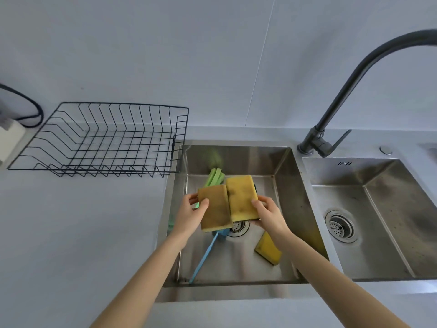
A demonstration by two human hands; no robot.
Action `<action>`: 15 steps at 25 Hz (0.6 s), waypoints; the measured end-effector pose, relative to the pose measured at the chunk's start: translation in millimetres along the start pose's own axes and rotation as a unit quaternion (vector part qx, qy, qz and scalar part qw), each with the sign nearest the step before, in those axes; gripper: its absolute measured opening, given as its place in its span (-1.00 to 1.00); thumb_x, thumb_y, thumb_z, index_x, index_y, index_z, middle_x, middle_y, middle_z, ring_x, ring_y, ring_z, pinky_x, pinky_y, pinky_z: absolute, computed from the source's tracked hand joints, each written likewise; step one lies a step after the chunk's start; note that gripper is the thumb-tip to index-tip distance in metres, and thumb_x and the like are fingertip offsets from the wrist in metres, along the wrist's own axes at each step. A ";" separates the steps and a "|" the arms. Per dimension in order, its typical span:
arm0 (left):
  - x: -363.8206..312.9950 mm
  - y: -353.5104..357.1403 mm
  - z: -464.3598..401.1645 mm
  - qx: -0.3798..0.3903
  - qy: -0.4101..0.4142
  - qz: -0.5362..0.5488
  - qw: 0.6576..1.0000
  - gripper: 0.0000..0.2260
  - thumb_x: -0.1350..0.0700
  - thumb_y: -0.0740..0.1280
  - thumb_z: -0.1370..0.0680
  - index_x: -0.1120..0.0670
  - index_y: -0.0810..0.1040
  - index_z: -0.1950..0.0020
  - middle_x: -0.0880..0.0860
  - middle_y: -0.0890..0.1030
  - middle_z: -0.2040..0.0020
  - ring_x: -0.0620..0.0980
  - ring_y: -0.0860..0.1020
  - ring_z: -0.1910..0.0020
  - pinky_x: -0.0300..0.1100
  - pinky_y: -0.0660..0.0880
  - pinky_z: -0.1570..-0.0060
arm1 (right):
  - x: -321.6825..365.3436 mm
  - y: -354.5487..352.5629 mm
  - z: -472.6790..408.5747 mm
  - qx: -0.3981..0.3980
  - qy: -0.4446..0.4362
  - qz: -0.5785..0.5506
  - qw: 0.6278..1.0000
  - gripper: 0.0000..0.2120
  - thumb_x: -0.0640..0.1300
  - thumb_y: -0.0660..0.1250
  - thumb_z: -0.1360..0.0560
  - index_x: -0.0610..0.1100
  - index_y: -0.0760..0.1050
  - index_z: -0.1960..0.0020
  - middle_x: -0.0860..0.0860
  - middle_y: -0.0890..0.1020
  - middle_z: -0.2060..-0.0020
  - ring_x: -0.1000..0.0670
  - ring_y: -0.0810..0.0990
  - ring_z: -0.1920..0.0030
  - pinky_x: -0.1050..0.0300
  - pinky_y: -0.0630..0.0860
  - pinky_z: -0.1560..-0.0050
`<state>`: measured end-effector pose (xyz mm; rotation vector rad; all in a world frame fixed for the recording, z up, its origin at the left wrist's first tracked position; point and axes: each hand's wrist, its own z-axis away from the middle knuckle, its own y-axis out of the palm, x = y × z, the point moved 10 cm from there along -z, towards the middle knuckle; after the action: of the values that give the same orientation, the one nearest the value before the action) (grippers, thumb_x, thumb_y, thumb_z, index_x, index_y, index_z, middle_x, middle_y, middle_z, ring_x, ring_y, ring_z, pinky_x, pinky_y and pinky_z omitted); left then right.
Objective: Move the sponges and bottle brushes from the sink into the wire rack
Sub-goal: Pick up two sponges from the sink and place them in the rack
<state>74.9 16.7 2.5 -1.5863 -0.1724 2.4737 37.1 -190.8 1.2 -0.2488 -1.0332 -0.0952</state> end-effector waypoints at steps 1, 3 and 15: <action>-6.3 -3.8 1.3 -0.004 0.008 0.004 1.000 -0.63 0.02 0.25 -0.52 0.09 0.30 -0.28 0.05 0.43 -0.24 -0.03 0.44 -0.08 -0.13 0.44 -0.02 | 6.0 1.2 1.3 0.006 -0.008 -0.009 1.000 -0.69 -0.03 0.22 -0.55 -0.11 0.31 -0.24 0.04 0.51 0.07 0.13 0.53 0.10 0.23 0.57 0.17; -15.8 -9.0 3.8 0.004 0.019 0.011 1.000 -0.62 0.01 0.26 -0.51 0.09 0.31 -0.28 0.08 0.43 -0.29 0.03 0.45 -0.16 -0.05 0.47 -0.09 | 18.3 3.0 4.4 0.014 -0.025 -0.022 0.999 -0.71 -0.02 0.28 -0.52 -0.08 0.32 -0.17 0.03 0.53 0.08 0.11 0.56 0.09 0.23 0.59 0.16; -63.8 -54.1 9.5 0.000 0.095 -0.006 0.995 -0.55 0.01 0.34 -0.46 0.04 0.33 -0.30 0.02 0.45 -0.17 0.02 0.47 -0.11 0.01 0.50 -0.13 | 70.7 15.7 7.9 0.028 -0.071 0.066 0.995 -0.74 -0.02 0.36 -0.46 -0.13 0.49 -0.08 -0.14 0.62 -0.03 -0.12 0.59 -0.10 -0.03 0.54 -0.20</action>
<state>97.7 54.9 74.0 -1.8033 -0.1520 2.2954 69.7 -170.9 63.3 -0.2750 -1.1552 0.0722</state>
